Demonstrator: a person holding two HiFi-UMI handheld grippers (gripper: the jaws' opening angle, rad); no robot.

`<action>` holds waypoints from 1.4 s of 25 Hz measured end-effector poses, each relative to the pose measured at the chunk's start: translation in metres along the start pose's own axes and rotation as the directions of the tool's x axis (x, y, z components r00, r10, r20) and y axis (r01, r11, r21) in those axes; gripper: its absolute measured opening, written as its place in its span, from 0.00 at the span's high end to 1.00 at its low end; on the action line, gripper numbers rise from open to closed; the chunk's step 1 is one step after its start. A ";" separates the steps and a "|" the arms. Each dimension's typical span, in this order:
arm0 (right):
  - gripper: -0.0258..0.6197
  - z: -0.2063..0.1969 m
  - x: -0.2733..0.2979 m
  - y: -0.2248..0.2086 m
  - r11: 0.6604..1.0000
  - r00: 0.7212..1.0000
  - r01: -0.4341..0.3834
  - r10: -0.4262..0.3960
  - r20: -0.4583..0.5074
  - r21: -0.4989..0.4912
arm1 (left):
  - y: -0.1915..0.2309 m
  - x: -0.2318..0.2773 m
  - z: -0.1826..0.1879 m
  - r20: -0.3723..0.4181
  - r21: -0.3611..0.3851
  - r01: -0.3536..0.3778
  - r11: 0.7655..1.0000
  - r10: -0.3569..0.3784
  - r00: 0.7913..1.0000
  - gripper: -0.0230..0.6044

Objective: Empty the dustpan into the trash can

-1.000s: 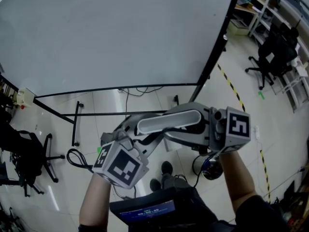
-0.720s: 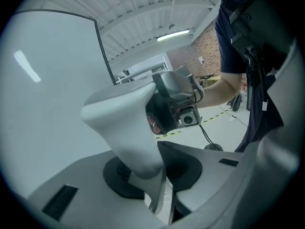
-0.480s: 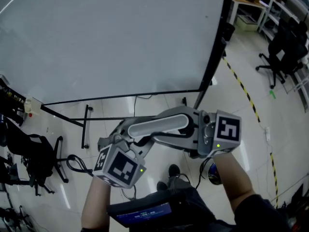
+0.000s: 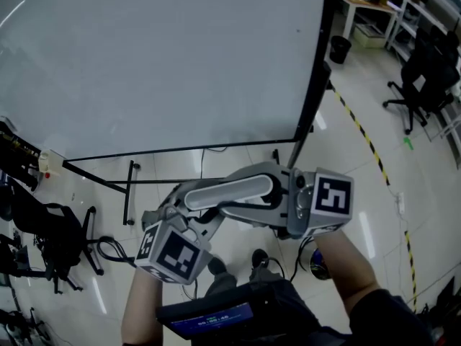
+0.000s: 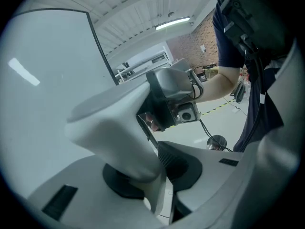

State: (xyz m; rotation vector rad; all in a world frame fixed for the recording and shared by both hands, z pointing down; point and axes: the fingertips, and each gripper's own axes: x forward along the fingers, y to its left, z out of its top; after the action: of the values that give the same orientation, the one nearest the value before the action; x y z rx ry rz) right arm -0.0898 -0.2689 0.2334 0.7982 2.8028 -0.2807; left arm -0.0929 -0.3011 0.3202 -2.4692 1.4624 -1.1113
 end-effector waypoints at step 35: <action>0.74 -0.075 0.107 -0.025 0.944 0.893 0.315 -0.330 -0.306 -0.096 | 0.032 -0.041 -0.099 0.204 0.134 0.140 0.981 -0.166 0.965 0.80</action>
State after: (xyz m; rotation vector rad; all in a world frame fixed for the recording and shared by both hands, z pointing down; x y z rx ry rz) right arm -0.2030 -0.2188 0.2816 0.3884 3.2336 -0.1491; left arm -0.1886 -0.2577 0.3576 -2.5594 1.1301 -0.8896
